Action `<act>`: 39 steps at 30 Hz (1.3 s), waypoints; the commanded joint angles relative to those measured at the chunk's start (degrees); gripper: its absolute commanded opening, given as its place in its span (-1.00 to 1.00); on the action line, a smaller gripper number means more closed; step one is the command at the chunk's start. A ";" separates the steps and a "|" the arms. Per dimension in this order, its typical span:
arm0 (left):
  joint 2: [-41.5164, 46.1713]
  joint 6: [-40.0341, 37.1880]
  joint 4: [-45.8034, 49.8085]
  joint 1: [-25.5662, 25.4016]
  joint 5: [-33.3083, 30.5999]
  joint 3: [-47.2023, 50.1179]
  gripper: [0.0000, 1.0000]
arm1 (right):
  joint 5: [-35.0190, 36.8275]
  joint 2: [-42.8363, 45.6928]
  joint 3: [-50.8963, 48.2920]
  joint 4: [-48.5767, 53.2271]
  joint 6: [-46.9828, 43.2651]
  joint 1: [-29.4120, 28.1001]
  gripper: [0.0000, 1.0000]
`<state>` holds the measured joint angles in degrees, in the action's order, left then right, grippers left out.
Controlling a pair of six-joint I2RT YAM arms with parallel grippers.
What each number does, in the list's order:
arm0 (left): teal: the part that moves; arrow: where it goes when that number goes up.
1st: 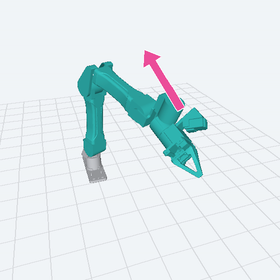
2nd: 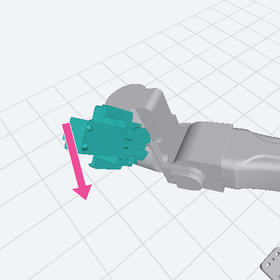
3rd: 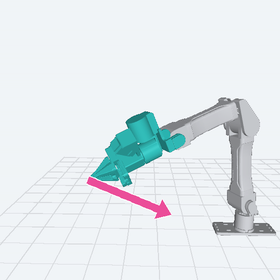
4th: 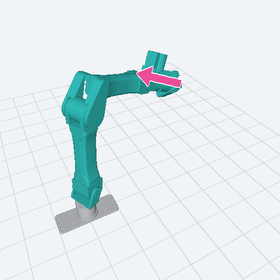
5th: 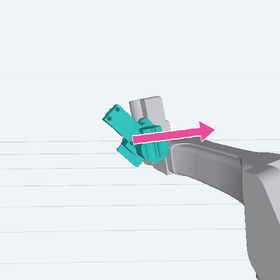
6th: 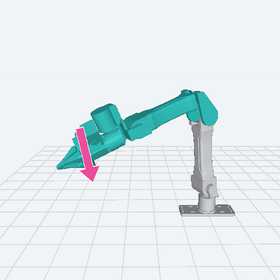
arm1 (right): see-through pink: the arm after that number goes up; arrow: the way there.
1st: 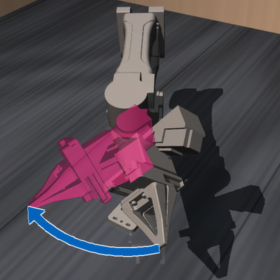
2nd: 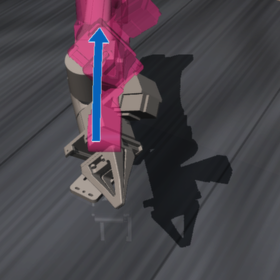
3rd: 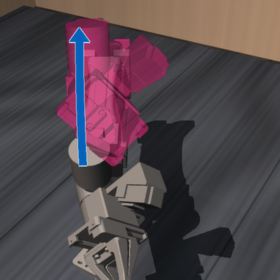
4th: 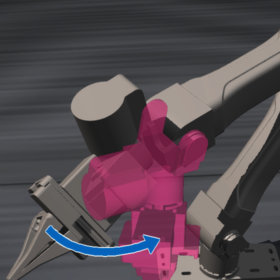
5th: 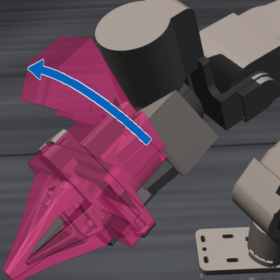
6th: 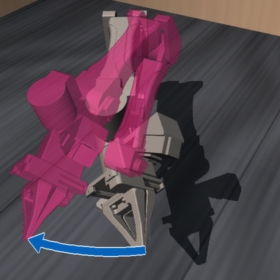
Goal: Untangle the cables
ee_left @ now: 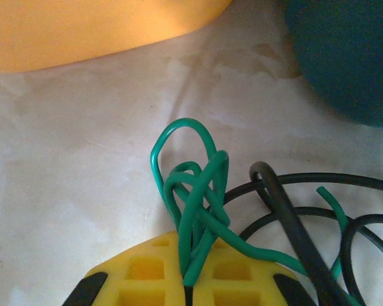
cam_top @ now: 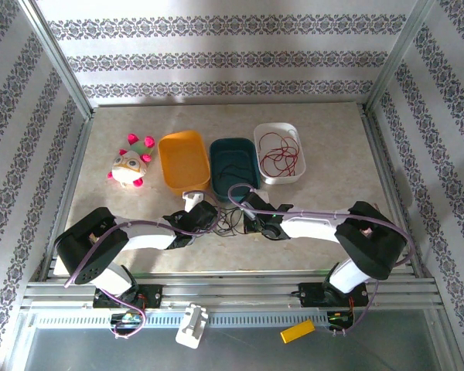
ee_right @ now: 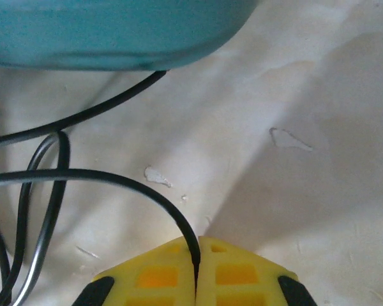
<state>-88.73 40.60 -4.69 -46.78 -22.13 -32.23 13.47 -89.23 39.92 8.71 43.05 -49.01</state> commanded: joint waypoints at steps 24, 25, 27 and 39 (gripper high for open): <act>-3.89 1.38 12.32 1.26 -4.47 1.86 -1.00 | 11.40 75.69 -17.66 35.39 21.00 42.10 -1.00; -3.91 1.55 12.43 1.26 -4.63 1.82 -1.00 | 11.39 75.95 -16.77 36.13 20.06 43.54 -1.00; -3.82 1.67 12.51 1.26 -4.81 1.82 -1.00 | 11.38 75.26 -14.75 36.38 17.96 45.49 -1.00; -4.00 0.18 9.82 1.26 -3.07 2.47 -1.00 | -9.92 64.33 -1.87 11.78 0.77 46.31 -1.00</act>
<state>-89.30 42.30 -3.86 -46.81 -22.74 -32.86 9.98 -24.64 34.46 28.84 48.60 -2.39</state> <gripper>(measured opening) 0.059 0.051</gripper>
